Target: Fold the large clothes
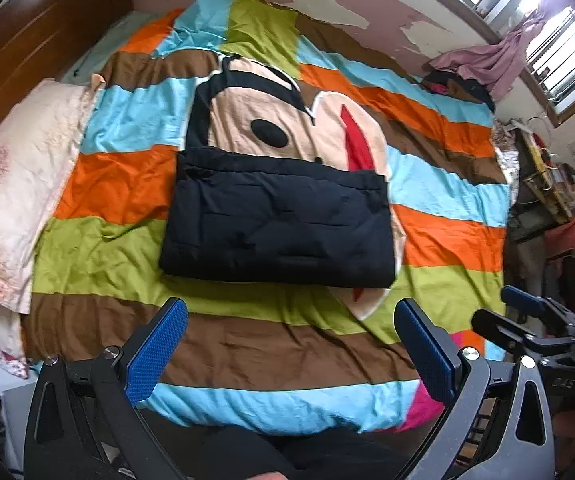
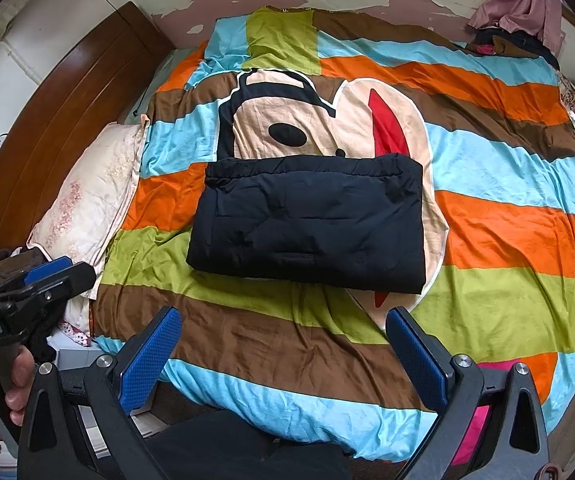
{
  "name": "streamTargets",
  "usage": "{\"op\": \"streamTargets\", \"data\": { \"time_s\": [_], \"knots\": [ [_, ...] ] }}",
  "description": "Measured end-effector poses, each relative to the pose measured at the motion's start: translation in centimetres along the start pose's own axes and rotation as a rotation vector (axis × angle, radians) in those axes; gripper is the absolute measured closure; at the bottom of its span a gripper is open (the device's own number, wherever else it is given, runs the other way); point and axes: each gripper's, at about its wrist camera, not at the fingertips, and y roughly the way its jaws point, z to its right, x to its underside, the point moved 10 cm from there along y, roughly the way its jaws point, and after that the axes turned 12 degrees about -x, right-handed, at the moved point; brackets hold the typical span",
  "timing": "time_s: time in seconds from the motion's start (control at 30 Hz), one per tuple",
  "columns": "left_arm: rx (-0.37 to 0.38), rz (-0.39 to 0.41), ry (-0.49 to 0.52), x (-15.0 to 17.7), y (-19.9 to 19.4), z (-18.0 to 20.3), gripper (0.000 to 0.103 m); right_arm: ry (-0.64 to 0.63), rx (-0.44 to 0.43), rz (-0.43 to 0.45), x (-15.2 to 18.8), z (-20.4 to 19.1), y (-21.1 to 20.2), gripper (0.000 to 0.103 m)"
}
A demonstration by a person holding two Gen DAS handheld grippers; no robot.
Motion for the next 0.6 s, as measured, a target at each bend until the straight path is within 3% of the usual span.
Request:
{"op": "streamTargets", "data": {
  "time_s": [0.4, 0.6],
  "knots": [
    [0.053, -0.012, -0.021, 0.8, -0.4, 0.9, 0.002, 0.002, -0.001, 0.0, 0.0, -0.1, 0.0, 0.0],
    [0.015, -0.002, 0.008, 0.9, -0.2, 1.0, 0.002, 0.005, -0.005, -0.001, -0.1, -0.2, 0.1, 0.0]
  ]
}}
